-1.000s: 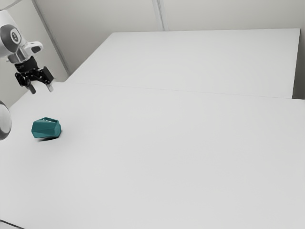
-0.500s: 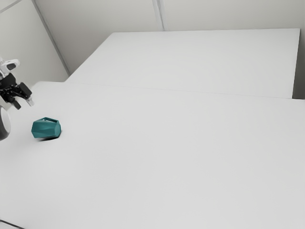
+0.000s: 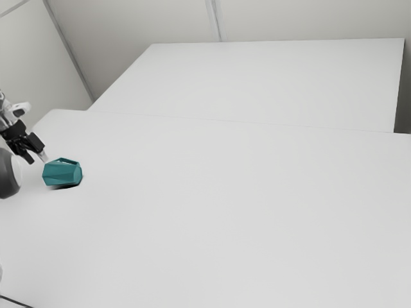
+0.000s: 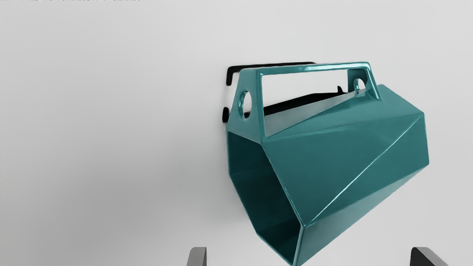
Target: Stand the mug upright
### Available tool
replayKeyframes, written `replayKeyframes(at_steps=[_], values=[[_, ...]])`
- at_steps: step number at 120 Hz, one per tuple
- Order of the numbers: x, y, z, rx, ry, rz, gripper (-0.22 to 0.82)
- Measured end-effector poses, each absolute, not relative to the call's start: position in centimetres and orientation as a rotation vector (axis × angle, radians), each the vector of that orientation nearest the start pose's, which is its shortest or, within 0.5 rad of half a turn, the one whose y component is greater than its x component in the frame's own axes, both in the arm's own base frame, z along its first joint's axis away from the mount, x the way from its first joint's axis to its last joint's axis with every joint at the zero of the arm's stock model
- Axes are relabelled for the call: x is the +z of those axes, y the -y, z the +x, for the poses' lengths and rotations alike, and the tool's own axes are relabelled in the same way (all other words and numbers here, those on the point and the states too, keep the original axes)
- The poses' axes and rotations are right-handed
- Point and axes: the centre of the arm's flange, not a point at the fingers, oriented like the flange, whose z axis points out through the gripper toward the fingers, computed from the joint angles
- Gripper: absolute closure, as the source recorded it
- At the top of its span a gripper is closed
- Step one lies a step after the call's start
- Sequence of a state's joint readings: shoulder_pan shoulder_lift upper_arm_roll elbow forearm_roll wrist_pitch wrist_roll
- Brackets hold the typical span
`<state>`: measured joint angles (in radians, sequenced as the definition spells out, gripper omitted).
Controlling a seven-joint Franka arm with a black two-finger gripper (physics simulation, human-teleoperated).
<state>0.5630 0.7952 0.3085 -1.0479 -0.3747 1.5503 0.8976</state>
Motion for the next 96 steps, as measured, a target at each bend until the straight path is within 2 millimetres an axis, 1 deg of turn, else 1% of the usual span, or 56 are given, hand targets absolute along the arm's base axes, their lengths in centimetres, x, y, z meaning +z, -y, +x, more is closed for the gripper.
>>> replayKeyframes(at_steps=[18,61,96], values=[[34.5,-48.4,55.1,0.076,-0.103,-3.46,0.0],[32.4,-48.3,55.1,-0.004,-0.13,-3.533,0.0],[31.9,-48.0,55.1,-0.121,-0.126,-3.623,0.0]])
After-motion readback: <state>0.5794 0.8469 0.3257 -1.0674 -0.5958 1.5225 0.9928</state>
